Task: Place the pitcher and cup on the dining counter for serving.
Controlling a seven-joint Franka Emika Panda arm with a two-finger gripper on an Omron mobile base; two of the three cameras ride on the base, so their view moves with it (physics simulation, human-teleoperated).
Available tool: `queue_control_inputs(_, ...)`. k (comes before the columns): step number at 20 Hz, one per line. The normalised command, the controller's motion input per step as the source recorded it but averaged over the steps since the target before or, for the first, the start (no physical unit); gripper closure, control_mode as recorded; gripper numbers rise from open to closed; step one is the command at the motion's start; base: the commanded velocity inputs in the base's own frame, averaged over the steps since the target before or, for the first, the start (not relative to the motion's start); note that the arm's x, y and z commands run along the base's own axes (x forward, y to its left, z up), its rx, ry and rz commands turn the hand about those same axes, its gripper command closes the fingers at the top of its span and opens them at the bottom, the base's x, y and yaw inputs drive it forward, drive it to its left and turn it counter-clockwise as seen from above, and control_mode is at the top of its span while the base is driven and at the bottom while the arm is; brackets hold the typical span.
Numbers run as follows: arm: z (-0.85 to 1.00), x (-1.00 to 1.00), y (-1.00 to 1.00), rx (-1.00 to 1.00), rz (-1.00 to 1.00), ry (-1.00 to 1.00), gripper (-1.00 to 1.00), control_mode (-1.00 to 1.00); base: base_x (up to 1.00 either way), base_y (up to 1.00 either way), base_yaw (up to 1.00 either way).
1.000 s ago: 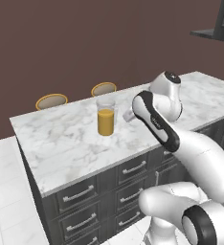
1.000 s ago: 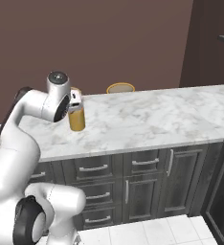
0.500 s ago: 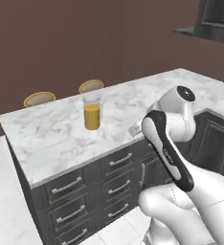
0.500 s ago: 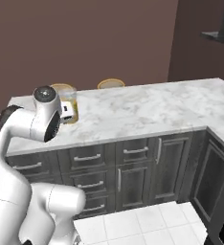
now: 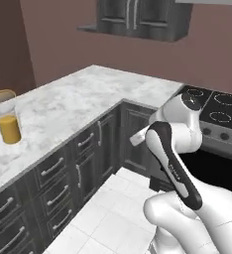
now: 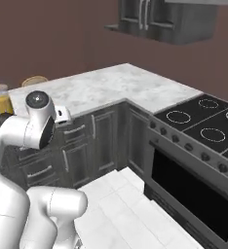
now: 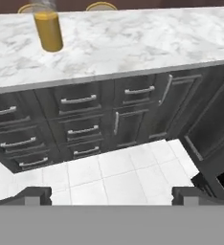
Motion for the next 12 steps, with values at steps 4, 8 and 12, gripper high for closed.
queue_control_inputs(4, 0.00, 0.00, 0.00, 0.00, 0.00, 0.00, -1.00, 1.00, -0.45, 0.00, -0.78)
queue_control_inputs(8, 0.00, 0.00, 0.00, 0.00, 0.00, 0.00, -1.00, 1.00, -0.33, 0.00, -0.84)
queue_control_inputs(12, 0.00, 0.00, 0.00, 0.00, 0.00, 0.00, -1.00, 1.00, -0.19, 0.00, -0.88)
